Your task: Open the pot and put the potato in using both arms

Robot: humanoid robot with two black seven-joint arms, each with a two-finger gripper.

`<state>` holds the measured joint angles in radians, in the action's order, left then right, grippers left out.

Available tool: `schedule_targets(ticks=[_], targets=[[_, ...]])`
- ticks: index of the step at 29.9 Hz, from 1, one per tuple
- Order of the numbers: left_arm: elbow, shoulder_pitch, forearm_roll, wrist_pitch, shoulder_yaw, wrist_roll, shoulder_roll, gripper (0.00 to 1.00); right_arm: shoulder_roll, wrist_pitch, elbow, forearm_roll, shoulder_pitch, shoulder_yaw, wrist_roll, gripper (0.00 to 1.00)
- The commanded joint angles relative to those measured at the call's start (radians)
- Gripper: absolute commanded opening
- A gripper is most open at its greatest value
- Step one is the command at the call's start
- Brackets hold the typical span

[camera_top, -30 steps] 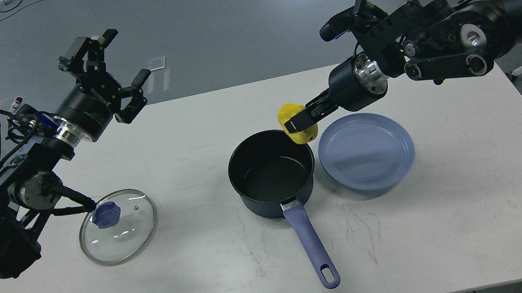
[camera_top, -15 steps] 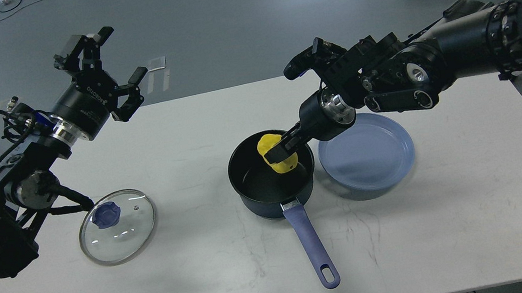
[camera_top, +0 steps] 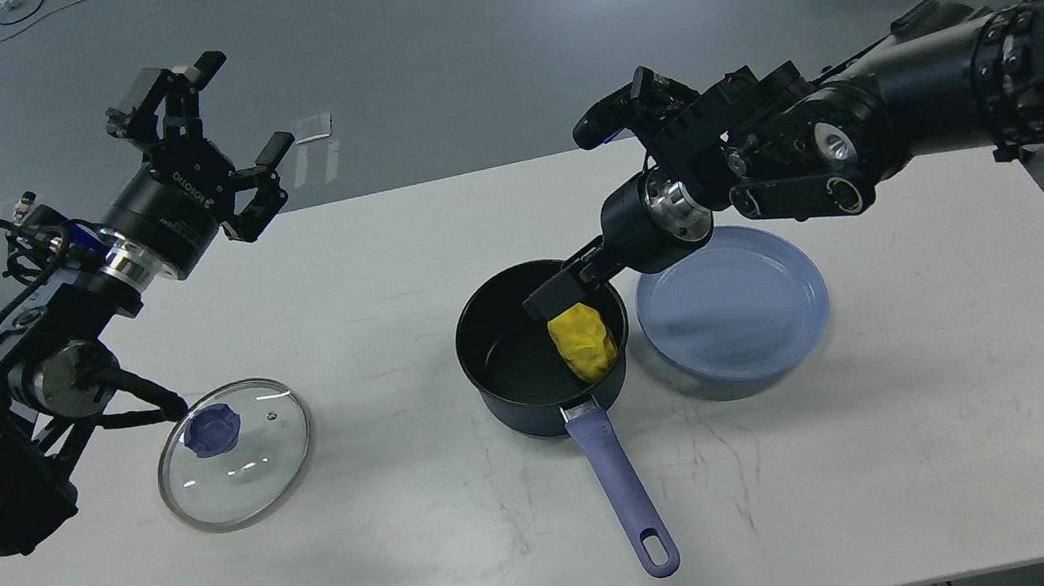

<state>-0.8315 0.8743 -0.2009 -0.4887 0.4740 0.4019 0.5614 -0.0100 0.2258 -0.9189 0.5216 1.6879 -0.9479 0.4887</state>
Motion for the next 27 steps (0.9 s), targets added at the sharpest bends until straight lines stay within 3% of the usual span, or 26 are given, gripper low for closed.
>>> schedule_targets(ticks=[1, 6, 13, 16, 27], targets=[[0.0, 0.0, 0.0, 0.0, -0.002, -0.002, 0.002, 0.98, -0.115, 0.0, 0.005, -0.028, 0.006, 0.102, 0.0, 0.99], [0.0, 0.0, -0.002, 0.0, -0.002, -0.002, 0.0, 0.98, -0.32, -0.002, 0.002, -0.041, -0.069, 0.302, 0.0, 0.99], [0.0, -0.011, -0.002, 0.0, -0.011, -0.002, -0.012, 0.98, -0.554, 0.0, -0.003, -0.087, -0.42, 0.775, 0.0, 0.99], [0.002, -0.018, -0.003, 0.0, -0.012, -0.002, -0.018, 0.98, -0.576, -0.002, 0.003, -0.178, -0.595, 0.984, 0.0, 0.99], [0.018, -0.061, -0.003, 0.0, -0.005, -0.002, -0.086, 0.98, -0.556, -0.003, 0.011, -0.296, -0.853, 1.273, 0.0, 0.99]])
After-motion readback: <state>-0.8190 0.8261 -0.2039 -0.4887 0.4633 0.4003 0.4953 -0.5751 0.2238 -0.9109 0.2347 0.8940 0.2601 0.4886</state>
